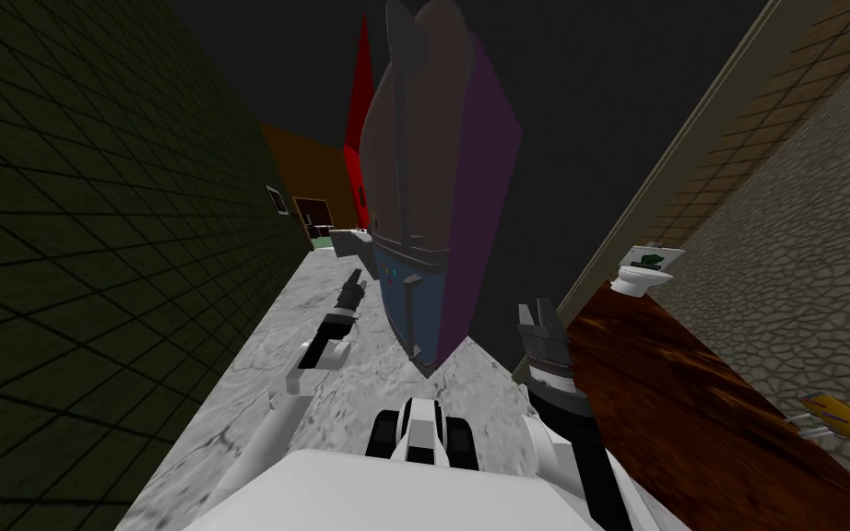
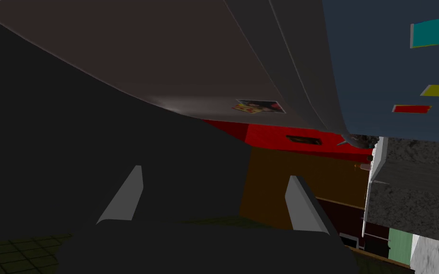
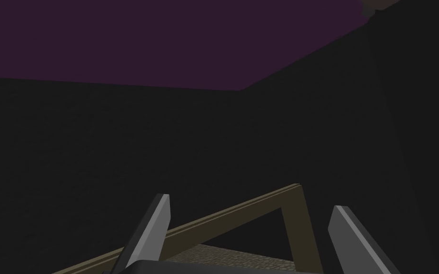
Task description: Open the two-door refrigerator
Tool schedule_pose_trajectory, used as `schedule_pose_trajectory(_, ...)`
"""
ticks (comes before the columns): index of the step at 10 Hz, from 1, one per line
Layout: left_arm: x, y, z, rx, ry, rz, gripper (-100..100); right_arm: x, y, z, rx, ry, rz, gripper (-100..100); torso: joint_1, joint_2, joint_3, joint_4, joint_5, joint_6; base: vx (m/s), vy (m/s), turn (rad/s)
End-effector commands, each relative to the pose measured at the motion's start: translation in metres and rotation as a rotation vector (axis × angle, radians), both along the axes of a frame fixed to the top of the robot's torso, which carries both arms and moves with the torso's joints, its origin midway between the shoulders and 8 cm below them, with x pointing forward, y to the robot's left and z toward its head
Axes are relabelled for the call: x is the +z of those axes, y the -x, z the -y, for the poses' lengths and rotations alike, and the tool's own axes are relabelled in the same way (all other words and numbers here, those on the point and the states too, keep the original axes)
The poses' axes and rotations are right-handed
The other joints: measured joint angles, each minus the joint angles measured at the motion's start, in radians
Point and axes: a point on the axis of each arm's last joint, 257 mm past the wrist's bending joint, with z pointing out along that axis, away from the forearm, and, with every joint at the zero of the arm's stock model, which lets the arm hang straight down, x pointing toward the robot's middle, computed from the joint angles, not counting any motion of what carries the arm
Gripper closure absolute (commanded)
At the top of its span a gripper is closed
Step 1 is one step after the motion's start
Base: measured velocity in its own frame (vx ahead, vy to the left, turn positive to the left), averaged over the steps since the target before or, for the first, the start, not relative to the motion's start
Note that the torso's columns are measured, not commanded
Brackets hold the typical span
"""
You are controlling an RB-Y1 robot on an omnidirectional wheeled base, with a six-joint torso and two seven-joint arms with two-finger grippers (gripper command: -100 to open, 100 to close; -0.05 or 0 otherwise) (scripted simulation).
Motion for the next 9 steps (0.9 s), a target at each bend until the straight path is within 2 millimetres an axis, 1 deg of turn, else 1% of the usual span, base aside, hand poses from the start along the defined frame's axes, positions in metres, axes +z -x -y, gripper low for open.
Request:
schedule_pose_trajectory(1,0.007,-0.019,-0.010,0.016,0.010,-0.017,-100,0.000,0.000,0.000,0.000,0.000,0.000,0,0.002,0.001,0.001,0.000,0.000,0.000,-0.006,-0.135,0.079)
schedule_pose_trajectory(2,0.007,-0.030,-0.019,0.029,0.017,-0.034,-100,0.000,0.000,0.000,0.000,0.000,0.000,0,0.002,0.001,0.001,0.000,0.000,0.000,0.013,-0.222,0.105)
schedule_pose_trajectory(3,0.011,-0.031,-0.017,0.026,0.017,-0.025,-100,0.000,0.000,0.000,0.000,0.000,0.000,0,-0.003,0.001,0.000,0.000,-0.001,0.000,-0.005,-0.175,0.036)
schedule_pose_trajectory(4,0.013,-0.042,-0.025,0.038,0.024,-0.040,-100,0.000,0.000,0.000,0.000,0.000,0.000,0,0.000,0.002,0.001,0.000,0.000,0.000,-0.018,-0.155,0.052)
schedule_pose_trajectory(5,0.009,-0.052,-0.036,0.055,0.032,-0.066,-100,0.000,0.000,0.000,0.000,0.000,0.000,0,0.002,0.002,0.001,0.001,0.000,0.000,-0.010,-0.195,0.116)
schedule_pose_trajectory(6,0.017,-0.054,-0.033,0.049,0.032,-0.051,-100,0.000,0.000,0.000,0.000,0.000,0.000,0,0.000,0.001,0.001,0.000,0.000,0.000,-0.020,-0.155,0.038)
schedule_pose_trajectory(8,0.016,-0.074,-0.054,0.080,0.049,-0.094,-100,0.000,0.000,0.000,0.000,0.000,0.000,0,0.001,0.003,0.001,0.001,0.000,0.000,-0.026,-0.185,0.080)
schedule_pose_trajectory(9,0.025,-0.076,-0.051,0.074,0.049,-0.078,-100,0.000,0.000,0.000,0.000,0.000,0.000,0,-0.001,0.000,0.000,0.000,0.000,0.000,-0.002,-0.157,0.043)
